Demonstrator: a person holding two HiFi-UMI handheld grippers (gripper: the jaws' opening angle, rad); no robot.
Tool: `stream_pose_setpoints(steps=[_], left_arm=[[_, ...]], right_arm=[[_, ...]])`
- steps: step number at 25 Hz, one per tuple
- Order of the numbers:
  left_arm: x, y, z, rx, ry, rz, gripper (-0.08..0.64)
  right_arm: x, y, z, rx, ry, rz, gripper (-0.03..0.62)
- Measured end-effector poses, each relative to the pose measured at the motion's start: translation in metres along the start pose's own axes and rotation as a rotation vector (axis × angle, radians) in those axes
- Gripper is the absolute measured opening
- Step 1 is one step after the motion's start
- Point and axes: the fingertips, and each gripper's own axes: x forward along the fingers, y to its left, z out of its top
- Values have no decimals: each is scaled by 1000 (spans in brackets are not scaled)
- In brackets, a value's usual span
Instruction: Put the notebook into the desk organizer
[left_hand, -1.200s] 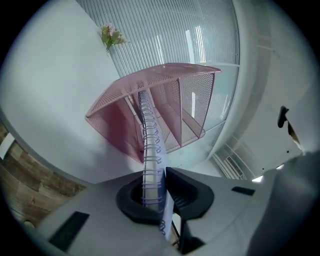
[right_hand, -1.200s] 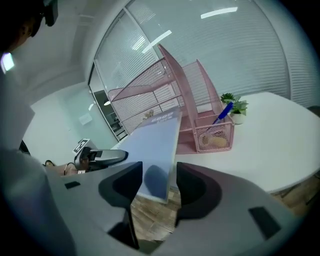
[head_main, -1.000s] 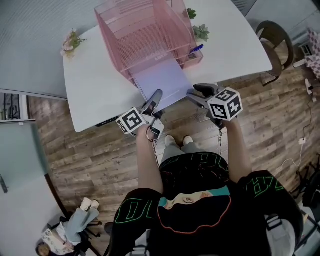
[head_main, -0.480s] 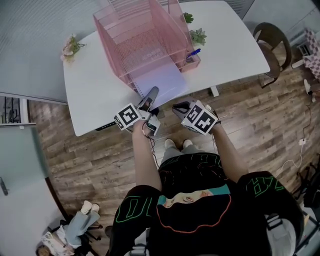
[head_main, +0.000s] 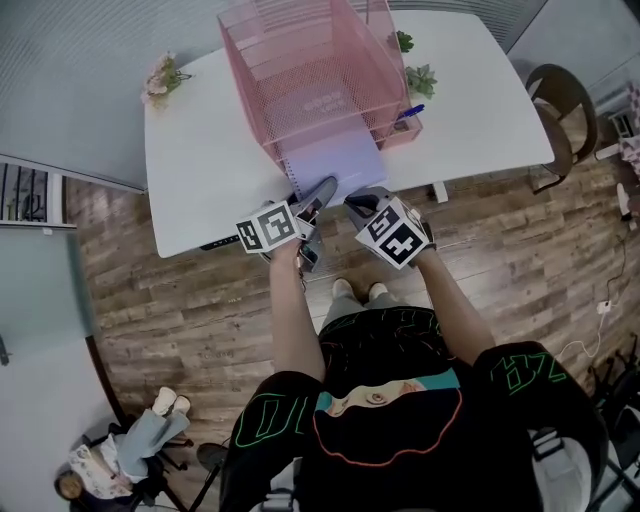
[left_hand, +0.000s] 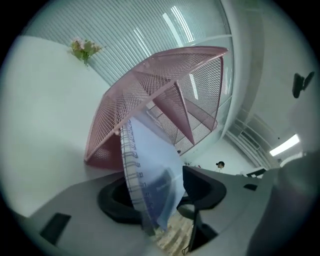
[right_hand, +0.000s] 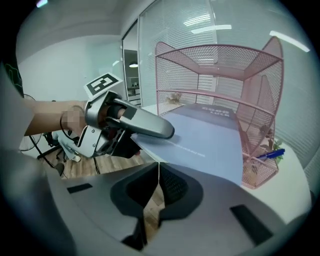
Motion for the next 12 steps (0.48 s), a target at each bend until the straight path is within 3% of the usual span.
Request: stream_pose_setpoints(steps=[12], left_arm=[[-23,10,4,201,57,177,261]], right_arm=[[17,-21,36,5,-75,-38,9]])
